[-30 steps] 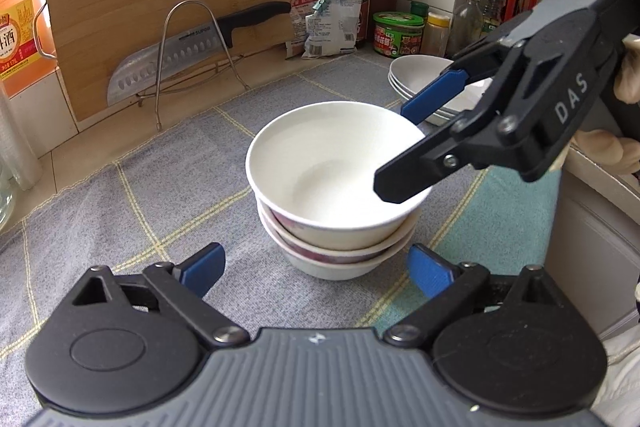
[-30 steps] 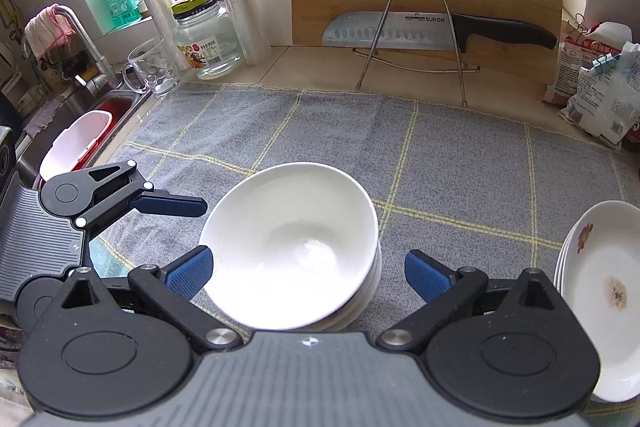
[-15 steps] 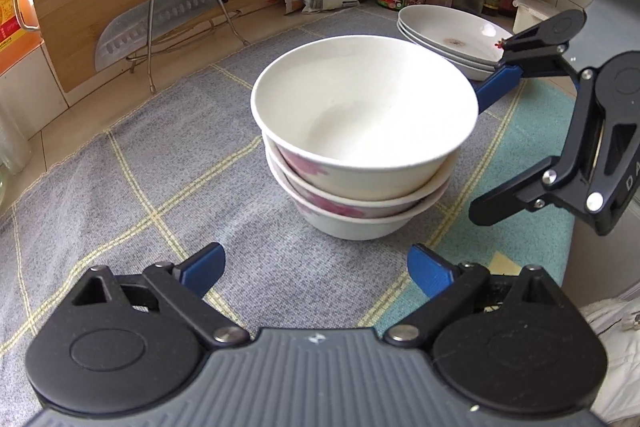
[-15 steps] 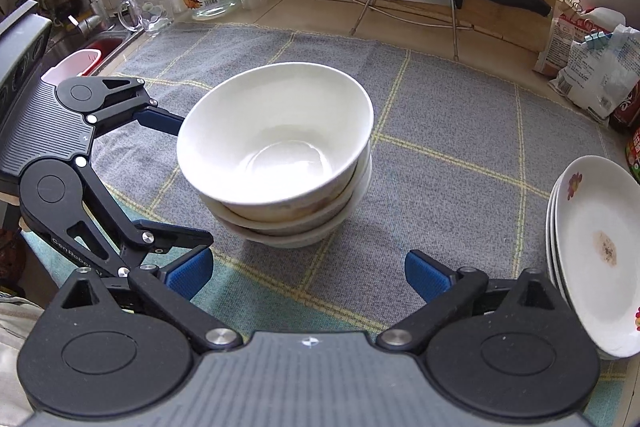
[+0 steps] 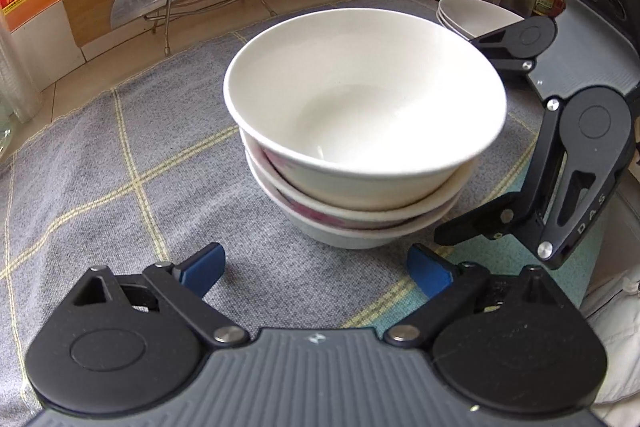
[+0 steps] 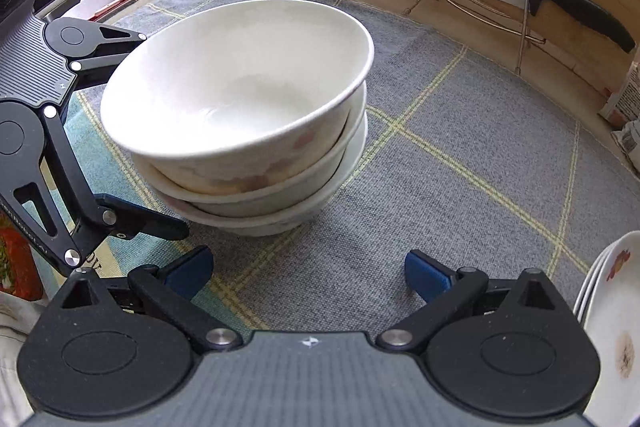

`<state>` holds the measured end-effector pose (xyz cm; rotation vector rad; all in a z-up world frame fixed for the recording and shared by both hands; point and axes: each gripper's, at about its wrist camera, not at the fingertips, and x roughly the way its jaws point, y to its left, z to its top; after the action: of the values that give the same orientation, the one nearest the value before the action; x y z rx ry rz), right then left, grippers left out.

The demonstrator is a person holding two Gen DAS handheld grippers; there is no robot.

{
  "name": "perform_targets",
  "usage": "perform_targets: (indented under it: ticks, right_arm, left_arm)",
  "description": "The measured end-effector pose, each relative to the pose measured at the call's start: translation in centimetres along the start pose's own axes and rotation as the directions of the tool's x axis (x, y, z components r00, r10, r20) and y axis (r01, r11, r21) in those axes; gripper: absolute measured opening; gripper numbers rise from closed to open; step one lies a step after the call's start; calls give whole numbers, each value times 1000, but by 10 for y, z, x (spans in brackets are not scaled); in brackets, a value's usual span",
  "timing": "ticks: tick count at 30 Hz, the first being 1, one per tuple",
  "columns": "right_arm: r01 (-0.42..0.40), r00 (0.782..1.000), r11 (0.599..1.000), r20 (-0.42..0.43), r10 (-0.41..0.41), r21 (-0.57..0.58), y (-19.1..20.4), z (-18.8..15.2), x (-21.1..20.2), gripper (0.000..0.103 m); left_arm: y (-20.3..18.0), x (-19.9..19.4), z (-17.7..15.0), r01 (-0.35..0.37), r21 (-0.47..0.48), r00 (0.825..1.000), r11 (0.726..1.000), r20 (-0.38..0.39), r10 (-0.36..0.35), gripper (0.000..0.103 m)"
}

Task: Organize plates and bowls
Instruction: 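Clamp the three-bowl stack between the left and right grippers from opposite sides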

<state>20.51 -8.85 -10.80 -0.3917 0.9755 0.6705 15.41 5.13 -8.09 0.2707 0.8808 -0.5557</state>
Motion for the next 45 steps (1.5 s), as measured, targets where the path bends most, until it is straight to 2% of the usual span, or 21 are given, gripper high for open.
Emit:
perform_targets:
  ticks: [4,9,16,23,26,29,35,41,45]
  right_arm:
    - [-21,1000,994,16,23,-107,-1,-4,0,103]
    - [-38,998,989,46,45,-144,-4,-7,-1,103]
    - [-39,995,988,89,53,-147,-7,-16,-4,103]
    - [-24,997,992,74,34,-124,-4,-14,-4,103]
    - [-19,998,993,59,26,-119,-3,-8,-1,103]
    - [-18,999,992,37,22,-128,-2,0,2,103]
    - [-7,999,979,37,15,-202,6,11,-1,103]
    - [-29,999,960,30,39,-277,11,17,-2,103]
    - [-57,997,950,31,70,-308,10,19,-6,97]
  left_arm:
    - [-2,2,-1,-18,-13,1000,1000,8,19,98]
    - [-1,5,-1,1,18,1000,1000,9,-1,102]
    - [7,9,1,57,105,998,993,26,-60,103]
    - [11,11,0,100,167,992,981,63,-112,103]
    - [13,11,3,122,198,990,973,46,-133,103]
    - [16,11,2,141,257,985,956,59,-161,103]
    - [19,8,9,198,408,966,891,73,-248,100]
    - [24,11,12,275,465,942,841,44,-332,91]
    - [25,11,14,301,490,934,818,21,-356,85]
